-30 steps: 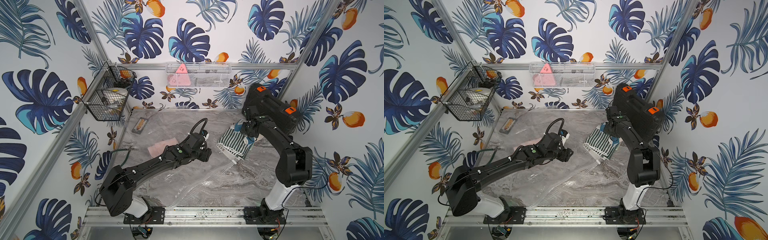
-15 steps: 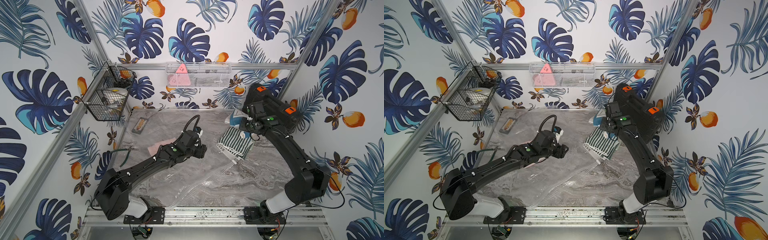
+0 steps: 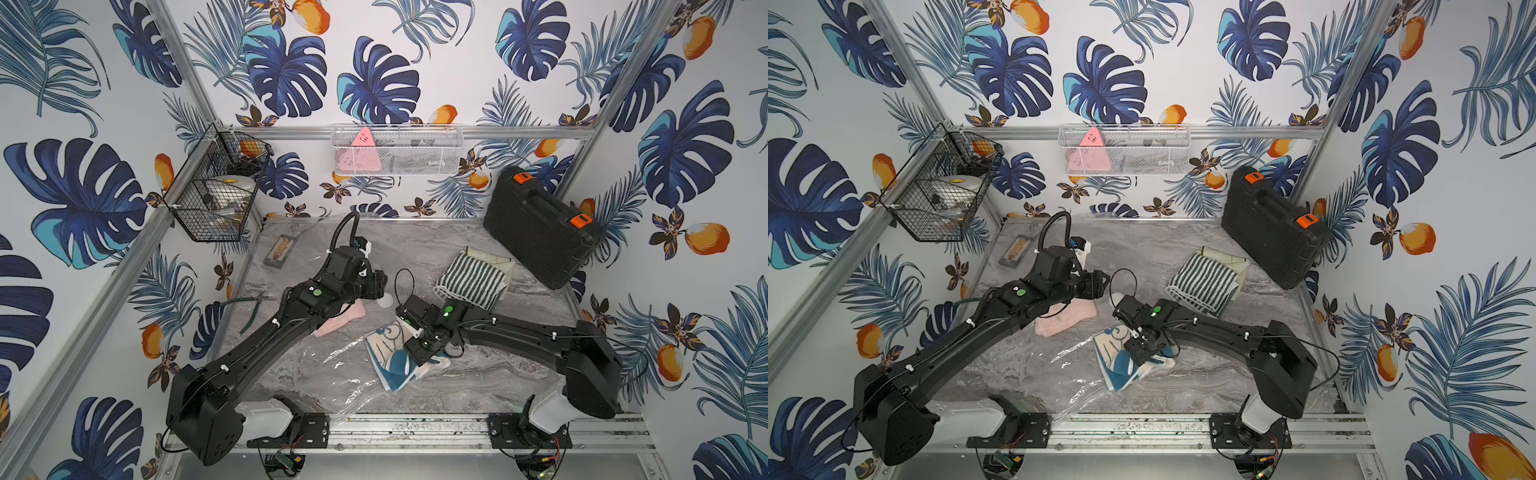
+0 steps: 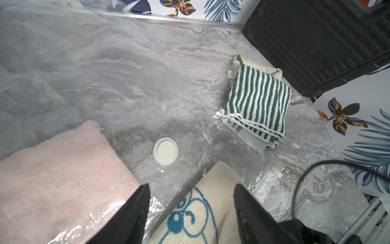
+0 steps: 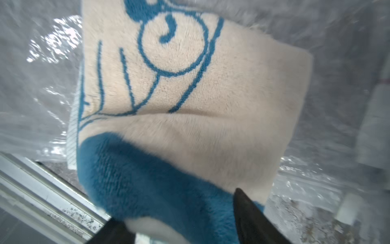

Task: Place the folded towel into the vacuum bag
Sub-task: Place the towel in the vacuum bag, then pick up the towel from the vacuum bag.

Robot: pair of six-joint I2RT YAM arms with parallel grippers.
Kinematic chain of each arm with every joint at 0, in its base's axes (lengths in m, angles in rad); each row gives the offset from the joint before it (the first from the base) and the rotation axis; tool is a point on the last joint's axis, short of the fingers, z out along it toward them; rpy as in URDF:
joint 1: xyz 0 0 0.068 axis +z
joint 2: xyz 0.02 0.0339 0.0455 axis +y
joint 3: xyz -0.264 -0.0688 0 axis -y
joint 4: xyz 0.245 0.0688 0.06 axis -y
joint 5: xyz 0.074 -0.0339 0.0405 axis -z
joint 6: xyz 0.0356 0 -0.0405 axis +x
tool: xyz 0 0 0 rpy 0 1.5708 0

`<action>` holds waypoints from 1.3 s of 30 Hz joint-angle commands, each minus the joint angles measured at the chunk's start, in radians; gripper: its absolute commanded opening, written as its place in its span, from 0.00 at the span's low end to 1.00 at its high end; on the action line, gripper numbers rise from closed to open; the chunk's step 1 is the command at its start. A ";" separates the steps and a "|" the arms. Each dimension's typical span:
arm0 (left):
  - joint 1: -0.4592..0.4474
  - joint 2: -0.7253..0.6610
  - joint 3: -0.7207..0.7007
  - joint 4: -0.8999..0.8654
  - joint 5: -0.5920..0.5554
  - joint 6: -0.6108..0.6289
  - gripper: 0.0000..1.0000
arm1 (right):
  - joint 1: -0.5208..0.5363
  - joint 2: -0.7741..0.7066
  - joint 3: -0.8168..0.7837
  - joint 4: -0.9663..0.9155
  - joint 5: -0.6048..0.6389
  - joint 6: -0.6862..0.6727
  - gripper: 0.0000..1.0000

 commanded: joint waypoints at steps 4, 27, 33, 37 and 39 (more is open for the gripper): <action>-0.015 -0.006 -0.005 -0.106 0.053 -0.024 0.68 | -0.212 -0.227 -0.088 0.055 -0.363 0.133 0.78; -0.310 0.182 -0.406 0.239 0.011 -0.282 0.47 | -0.454 0.116 -0.241 0.333 -0.616 0.260 0.63; -0.314 0.233 -0.452 0.336 0.061 -0.303 0.46 | -0.453 0.149 -0.330 0.478 -0.708 0.343 0.52; -0.324 0.240 -0.436 0.343 0.077 -0.284 0.46 | -0.453 0.152 -0.334 0.509 -0.704 0.358 0.35; -0.324 0.214 -0.416 0.315 0.080 -0.266 0.47 | -0.453 0.126 -0.310 0.460 -0.667 0.339 0.23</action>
